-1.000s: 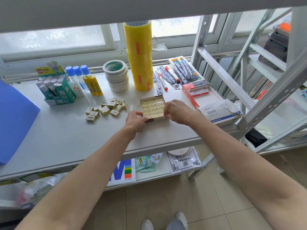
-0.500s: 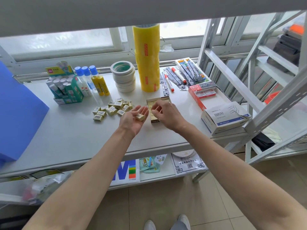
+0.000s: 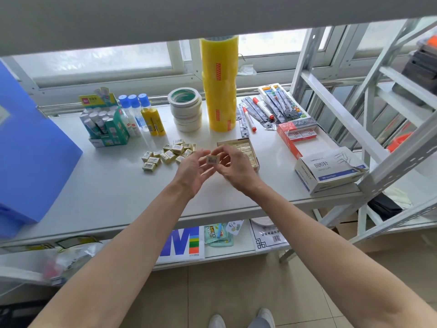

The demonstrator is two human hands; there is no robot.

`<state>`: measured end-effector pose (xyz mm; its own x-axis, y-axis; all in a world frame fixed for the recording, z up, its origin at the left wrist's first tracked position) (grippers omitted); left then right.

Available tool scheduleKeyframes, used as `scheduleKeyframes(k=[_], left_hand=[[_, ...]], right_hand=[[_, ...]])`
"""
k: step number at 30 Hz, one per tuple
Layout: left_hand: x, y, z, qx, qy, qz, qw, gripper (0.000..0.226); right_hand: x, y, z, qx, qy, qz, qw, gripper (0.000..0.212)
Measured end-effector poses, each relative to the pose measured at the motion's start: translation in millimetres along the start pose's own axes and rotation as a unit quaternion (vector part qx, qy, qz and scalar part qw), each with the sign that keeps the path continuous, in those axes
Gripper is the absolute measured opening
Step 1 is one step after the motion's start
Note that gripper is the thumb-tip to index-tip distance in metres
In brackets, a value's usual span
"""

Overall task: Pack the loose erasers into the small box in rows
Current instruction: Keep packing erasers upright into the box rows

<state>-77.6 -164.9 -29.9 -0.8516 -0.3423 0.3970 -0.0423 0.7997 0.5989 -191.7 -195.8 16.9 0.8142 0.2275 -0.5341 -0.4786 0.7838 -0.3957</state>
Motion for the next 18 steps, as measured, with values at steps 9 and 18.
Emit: scheduleKeyframes(k=[9,18], left_hand=[[4,2,3,0.016,-0.046,0.012,0.999,0.014],[4,2,2,0.041,-0.041,0.026,0.998,0.02]], right_hand=[[-15,3,-8,0.022,-0.039,-0.055,0.997,0.028],[-16,11,-27,0.077,-0.079,-0.061,0.992,0.025]])
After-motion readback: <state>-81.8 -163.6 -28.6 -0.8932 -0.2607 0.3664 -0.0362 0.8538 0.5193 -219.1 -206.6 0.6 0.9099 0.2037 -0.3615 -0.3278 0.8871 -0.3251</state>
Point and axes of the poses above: each hand's wrist, its own y-axis away from the middle knuckle, its own x-axis out of the palm, z = x × y, the point moved 9 cm from there along -y, towards the middle knuckle, and after that the axes turned 14 degrees about -x, right-handed, at the moved point
